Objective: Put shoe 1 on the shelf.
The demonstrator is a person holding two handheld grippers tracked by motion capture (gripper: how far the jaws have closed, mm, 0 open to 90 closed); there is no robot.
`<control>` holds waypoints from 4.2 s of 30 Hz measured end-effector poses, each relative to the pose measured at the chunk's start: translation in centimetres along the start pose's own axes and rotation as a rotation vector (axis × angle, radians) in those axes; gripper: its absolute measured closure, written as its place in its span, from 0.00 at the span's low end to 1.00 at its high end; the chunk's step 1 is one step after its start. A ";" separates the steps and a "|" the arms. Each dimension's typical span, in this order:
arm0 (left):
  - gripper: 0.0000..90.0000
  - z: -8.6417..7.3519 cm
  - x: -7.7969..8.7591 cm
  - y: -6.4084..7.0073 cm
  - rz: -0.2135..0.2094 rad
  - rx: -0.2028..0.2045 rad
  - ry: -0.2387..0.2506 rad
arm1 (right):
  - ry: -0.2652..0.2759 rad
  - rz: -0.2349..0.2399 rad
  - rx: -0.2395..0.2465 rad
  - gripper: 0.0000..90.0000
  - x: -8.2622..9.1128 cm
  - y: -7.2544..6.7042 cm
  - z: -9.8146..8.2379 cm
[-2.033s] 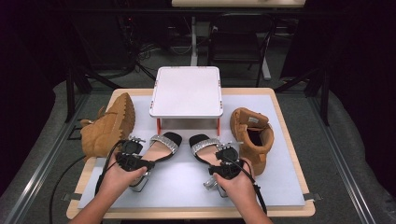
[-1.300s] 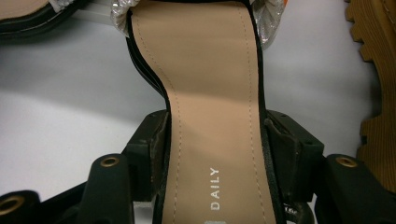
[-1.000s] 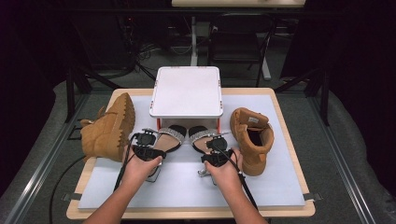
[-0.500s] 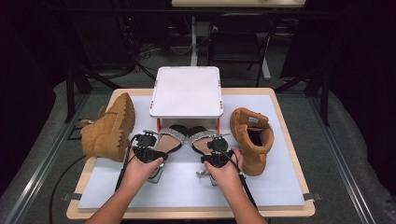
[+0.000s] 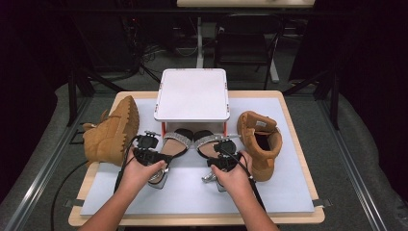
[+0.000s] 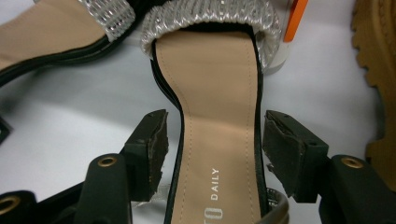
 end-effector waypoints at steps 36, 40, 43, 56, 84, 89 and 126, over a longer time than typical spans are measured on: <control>0.44 -11.0 3.2 -4.2 -0.151 -0.143 0.062 | 0.101 0.094 0.166 0.38 3.8 2.3 -9.2; 0.44 -11.5 1.9 -3.9 -0.166 -0.161 0.050 | 0.084 0.098 0.160 0.37 2.5 2.3 -9.7; 0.44 -11.4 1.1 -3.3 -0.174 -0.191 0.057 | 0.072 0.098 0.172 0.36 1.4 2.2 -9.9; 0.46 -9.8 -0.1 -1.6 -0.119 -0.261 0.074 | 0.050 0.072 0.134 0.43 -0.1 1.0 -9.8; 0.46 -9.2 -0.7 2.0 -0.159 -0.300 0.062 | 0.018 0.107 0.174 0.42 -0.2 -2.5 -10.3; 0.41 -8.9 -1.3 1.7 -0.107 -0.284 0.077 | 0.042 0.104 0.188 0.39 -0.6 -2.2 -10.0; 0.34 -7.0 -2.8 2.7 -0.008 -0.310 0.084 | 0.072 0.066 0.139 0.37 -1.7 -2.5 -8.8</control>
Point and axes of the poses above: each handheld gripper's, and its own axes: x roughly backward along the jaws, z roughly out of its top, y roughly to its right, the point moved 6 cm from there along -x, roughly forward along the jaws, and after that the axes turned 15 degrees about -y, right-handed, at the moved point
